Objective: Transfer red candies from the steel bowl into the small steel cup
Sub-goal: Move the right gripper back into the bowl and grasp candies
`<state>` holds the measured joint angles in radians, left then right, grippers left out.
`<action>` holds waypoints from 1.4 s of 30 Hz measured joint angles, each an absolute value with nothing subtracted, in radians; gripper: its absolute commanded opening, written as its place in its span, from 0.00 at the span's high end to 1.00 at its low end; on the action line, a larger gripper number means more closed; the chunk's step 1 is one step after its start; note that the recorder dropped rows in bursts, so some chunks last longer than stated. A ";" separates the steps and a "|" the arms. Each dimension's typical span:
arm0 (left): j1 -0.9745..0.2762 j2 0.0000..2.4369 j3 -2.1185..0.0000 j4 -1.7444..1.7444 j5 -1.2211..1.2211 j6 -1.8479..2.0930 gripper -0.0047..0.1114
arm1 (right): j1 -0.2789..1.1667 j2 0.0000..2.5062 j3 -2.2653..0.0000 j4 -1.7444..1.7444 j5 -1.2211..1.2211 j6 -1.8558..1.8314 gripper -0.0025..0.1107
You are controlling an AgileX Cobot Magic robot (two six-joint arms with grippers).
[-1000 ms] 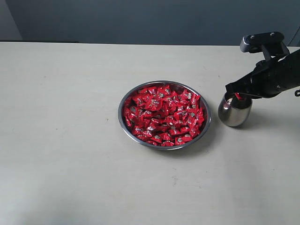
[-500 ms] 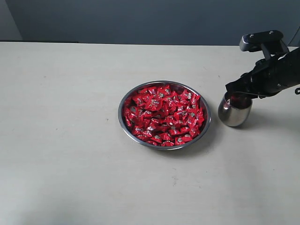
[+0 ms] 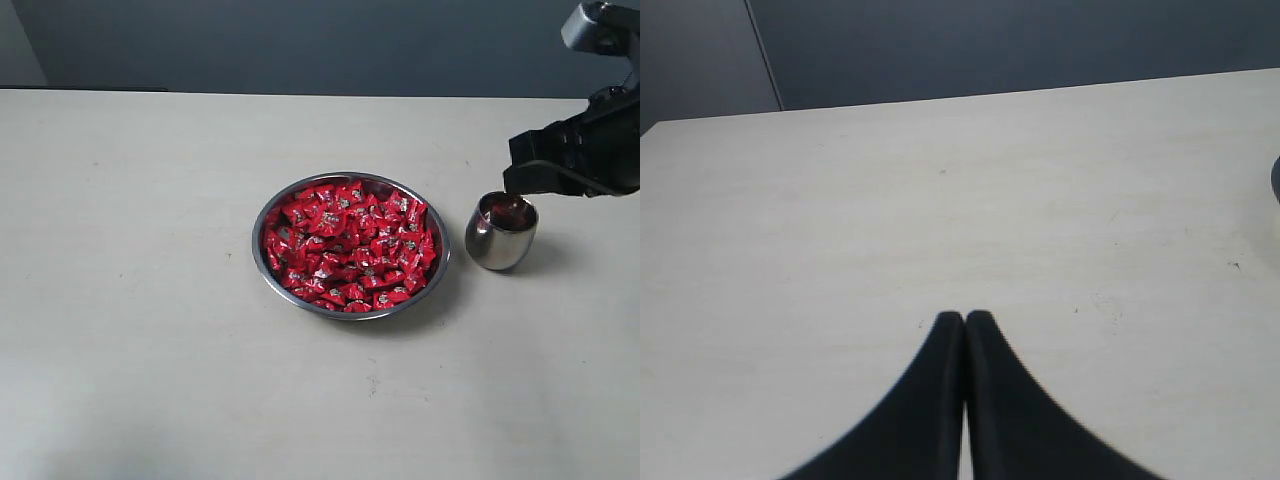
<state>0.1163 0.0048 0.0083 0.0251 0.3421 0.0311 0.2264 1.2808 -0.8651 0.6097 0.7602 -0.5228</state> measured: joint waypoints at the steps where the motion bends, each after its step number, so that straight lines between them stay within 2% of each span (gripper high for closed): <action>1: 0.116 0.005 0.008 0.025 0.342 0.031 0.96 | 0.226 1.244 -0.850 0.610 0.777 -0.520 0.75; 6: 0.116 0.005 0.008 0.025 0.342 0.031 0.96 | 0.226 1.063 -0.768 0.610 0.777 -0.516 0.75; 16: 0.116 0.005 0.008 0.025 0.342 0.031 0.96 | 0.226 1.094 -0.766 0.675 0.704 -0.583 0.75; 23: 0.116 0.005 0.008 0.025 0.342 0.031 0.96 | 0.307 1.260 -0.765 0.886 0.610 -0.852 0.75; 33: 0.116 0.005 0.008 0.025 0.342 0.031 0.96 | 0.497 1.621 -0.945 0.834 0.501 -0.931 0.75; 35: 0.116 0.005 0.008 0.025 0.342 0.031 0.96 | 0.529 1.698 -1.000 0.820 0.496 -0.933 0.71; 38: 0.116 0.005 0.008 0.025 0.342 0.031 0.96 | 0.572 1.800 -1.080 0.816 0.495 -0.933 0.59; 42: 0.116 0.005 0.008 0.025 0.342 0.031 0.96 | 0.618 1.894 -1.160 0.804 0.495 -0.935 0.56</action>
<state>0.1163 0.0048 0.0083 0.0251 0.3421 0.0311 0.6182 1.8940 -1.1595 0.8039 0.4947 -0.9351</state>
